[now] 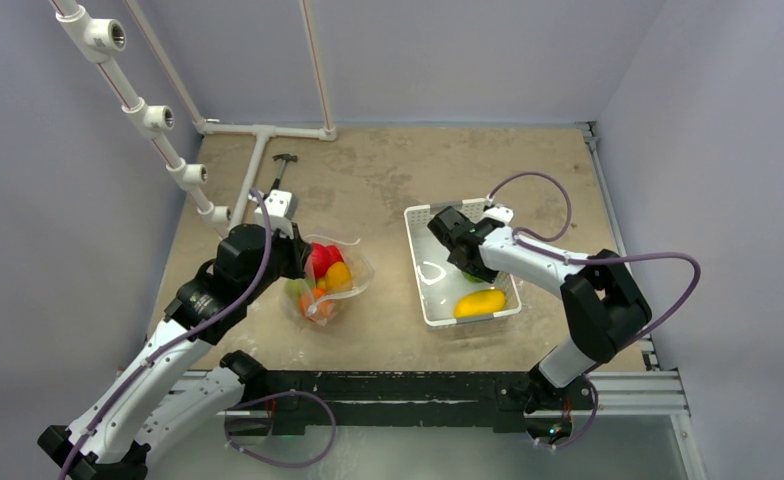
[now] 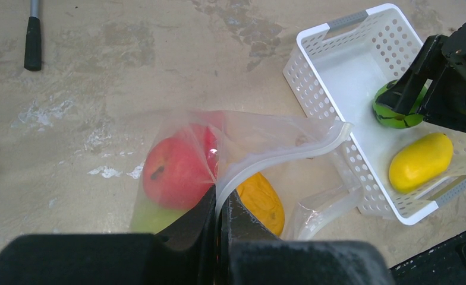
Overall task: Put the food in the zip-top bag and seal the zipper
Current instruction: Pick up the fake fruit from the bin, then place the fake fruit in the zipper food storage bag.
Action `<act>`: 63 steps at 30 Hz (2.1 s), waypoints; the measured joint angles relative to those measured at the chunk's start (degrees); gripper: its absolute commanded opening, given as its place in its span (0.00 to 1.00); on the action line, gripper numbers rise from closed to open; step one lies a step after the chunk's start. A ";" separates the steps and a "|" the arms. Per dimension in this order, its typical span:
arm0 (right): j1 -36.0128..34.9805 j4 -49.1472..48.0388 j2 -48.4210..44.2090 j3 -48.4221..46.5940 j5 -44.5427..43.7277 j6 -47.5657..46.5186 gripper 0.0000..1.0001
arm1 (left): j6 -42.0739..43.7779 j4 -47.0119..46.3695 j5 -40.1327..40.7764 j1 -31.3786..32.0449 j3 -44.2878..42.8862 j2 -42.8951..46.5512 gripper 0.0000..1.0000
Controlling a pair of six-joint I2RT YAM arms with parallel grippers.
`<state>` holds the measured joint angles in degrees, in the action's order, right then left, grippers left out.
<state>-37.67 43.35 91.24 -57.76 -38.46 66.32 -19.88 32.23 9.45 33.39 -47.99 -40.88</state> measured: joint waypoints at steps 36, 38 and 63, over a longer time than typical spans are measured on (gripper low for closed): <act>0.31 -24.35 -28.87 -1.05 25.11 -30.53 0.00 | -0.02 -0.52 1.36 -0.39 0.02 -3.87 0.00; 0.28 -26.56 -29.90 -0.98 28.61 -32.09 0.00 | -0.02 -0.63 1.44 -0.44 0.02 -4.02 0.00; -19.06 -44.74 -22.32 0.52 40.54 -37.86 0.00 | -0.02 -1.16 2.34 -0.76 0.02 -4.57 0.00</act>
<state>-56.73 -1.39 68.93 -57.23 2.09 28.47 -19.90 31.07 11.79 32.62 -47.97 -45.45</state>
